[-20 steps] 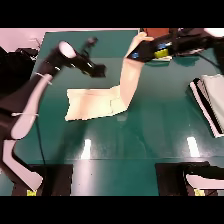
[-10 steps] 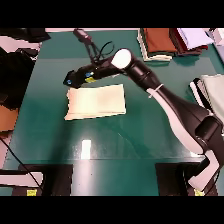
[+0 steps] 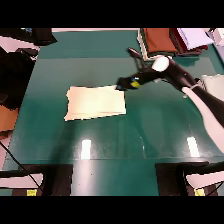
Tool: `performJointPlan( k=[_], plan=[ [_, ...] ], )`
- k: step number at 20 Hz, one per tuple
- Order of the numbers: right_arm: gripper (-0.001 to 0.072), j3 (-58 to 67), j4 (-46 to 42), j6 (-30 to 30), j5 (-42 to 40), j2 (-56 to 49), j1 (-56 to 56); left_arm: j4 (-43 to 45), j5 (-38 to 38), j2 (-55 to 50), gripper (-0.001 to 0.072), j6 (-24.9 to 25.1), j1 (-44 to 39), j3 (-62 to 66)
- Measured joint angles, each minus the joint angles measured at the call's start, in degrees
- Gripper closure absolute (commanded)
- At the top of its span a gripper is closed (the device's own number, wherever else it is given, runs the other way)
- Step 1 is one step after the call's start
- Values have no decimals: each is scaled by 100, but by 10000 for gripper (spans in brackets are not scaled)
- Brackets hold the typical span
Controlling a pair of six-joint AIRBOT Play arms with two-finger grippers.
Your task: Fold the shirts.
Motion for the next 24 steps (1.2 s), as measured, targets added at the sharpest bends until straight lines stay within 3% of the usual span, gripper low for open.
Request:
performJointPlan(
  k=[5, 10, 12, 13, 14, 15, 19, 24],
  plan=[
    [119, -1132, 710, -111, 15, -68, -835, -70, 39, -66, 684, 44, -153, -44],
    [144, -828, 1665, -409, -142, -909, -483, -125, 59, -96, 684, 59, -186, -52],
    [283, -463, 2013, -468, -195, -1322, -186, -155, 44, -96, 684, 61, -201, -52],
    [419, -269, 2146, -492, -251, -1510, -39, -162, 35, -98, 684, 59, -201, -52],
    [636, -61, 2214, -525, -348, -1690, 114, -168, 26, -98, 685, 59, -199, -52],
    [691, 133, 2293, -540, -422, -1829, 243, -214, 20, -98, 685, 59, -195, -52],
    [691, 693, 2293, -688, -730, -1888, 402, -466, -2, -98, 685, 59, -264, -52],
    [692, 922, 1292, -525, -461, -1010, -621, -564, 9, -98, 684, 153, -756, -52]
  ],
)
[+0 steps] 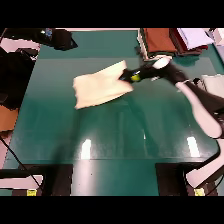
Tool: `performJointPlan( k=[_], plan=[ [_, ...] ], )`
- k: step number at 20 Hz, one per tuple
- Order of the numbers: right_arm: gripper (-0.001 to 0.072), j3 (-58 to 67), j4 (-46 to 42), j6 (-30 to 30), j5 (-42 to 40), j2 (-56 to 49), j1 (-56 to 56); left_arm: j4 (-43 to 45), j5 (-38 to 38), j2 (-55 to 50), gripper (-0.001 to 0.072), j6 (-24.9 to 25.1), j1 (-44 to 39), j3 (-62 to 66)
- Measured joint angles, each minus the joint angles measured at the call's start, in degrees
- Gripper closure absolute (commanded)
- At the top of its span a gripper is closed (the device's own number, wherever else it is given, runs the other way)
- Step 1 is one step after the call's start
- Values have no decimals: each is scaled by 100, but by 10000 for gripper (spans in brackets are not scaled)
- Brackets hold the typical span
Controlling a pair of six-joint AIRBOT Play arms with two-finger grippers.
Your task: Fold the shirts.
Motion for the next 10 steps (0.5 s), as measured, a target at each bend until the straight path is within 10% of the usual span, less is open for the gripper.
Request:
performJointPlan(
  k=[10],
  plan=[
    [692, 57, -1355, 168, 1248, 1401, -3790, -61, 227, -2, 684, 0, -804, 0]
  ],
)
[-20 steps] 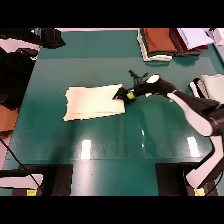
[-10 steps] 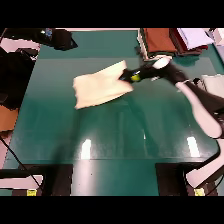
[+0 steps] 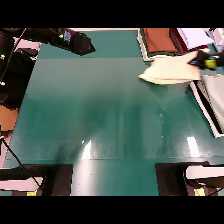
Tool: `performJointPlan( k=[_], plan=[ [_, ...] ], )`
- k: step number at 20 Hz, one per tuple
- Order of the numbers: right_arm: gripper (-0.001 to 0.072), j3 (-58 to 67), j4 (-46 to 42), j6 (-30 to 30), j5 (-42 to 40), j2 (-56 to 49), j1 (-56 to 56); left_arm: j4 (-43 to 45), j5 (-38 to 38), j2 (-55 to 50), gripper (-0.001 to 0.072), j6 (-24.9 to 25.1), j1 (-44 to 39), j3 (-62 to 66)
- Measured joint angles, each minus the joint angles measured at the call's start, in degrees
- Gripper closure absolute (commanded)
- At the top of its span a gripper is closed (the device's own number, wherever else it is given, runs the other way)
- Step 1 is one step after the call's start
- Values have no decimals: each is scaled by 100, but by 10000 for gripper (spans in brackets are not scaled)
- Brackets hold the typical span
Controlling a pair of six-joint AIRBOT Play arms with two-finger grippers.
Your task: Fold the shirts.
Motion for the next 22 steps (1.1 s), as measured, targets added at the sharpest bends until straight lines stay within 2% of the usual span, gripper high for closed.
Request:
performJointPlan(
  k=[5, 12, 18, 22],
  plan=[
    [692, 33, -11, -236, -313, -7, -1049, -46, 92, 2, 684, -184, -50, 0],
    [692, 1110, 101, -680, -872, -181, -1296, -48, 120, 0, 684, -275, -66, 0],
    [692, 2214, 94, -778, -800, -299, -1397, -50, 48, 2, 684, -289, -66, 0],
    [692, 2275, 74, -914, -529, -122, -1644, -50, 0, 0, 684, -289, -66, 0]
  ],
)
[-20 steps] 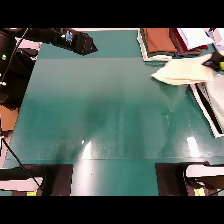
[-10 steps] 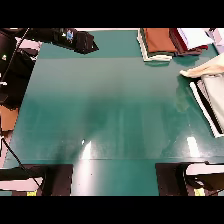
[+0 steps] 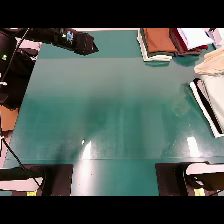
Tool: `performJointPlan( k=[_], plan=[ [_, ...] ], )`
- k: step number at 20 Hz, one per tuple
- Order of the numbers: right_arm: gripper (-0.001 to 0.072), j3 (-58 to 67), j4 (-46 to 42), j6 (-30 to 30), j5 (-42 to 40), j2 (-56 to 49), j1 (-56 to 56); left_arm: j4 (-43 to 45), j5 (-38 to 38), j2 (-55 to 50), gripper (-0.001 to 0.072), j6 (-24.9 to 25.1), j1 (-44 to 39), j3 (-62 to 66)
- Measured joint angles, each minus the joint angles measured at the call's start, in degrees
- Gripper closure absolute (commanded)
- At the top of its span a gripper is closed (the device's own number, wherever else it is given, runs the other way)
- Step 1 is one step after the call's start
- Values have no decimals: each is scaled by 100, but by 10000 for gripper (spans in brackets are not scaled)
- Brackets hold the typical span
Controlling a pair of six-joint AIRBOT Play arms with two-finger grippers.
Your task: Fold the shirts.
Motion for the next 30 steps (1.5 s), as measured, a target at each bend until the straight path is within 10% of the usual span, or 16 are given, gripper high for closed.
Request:
performJointPlan(
  k=[11, 18, 24, 30],
  plan=[
    [660, -2575, -763, -717, 1008, 1657, -1543, 2, -70, 0, 684, 136, 0, 0],
    [115, -4417, -1215, -761, 1217, 2367, -2610, 4, -87, 2, 683, 240, 0, 0],
    [117, -4271, -577, -638, 1209, 2481, -2632, 0, -85, 0, 683, 258, 0, 0],
    [121, -3731, 501, -595, 1095, 2496, -262, -4, -39, 0, 684, 258, 0, 0]
  ],
)
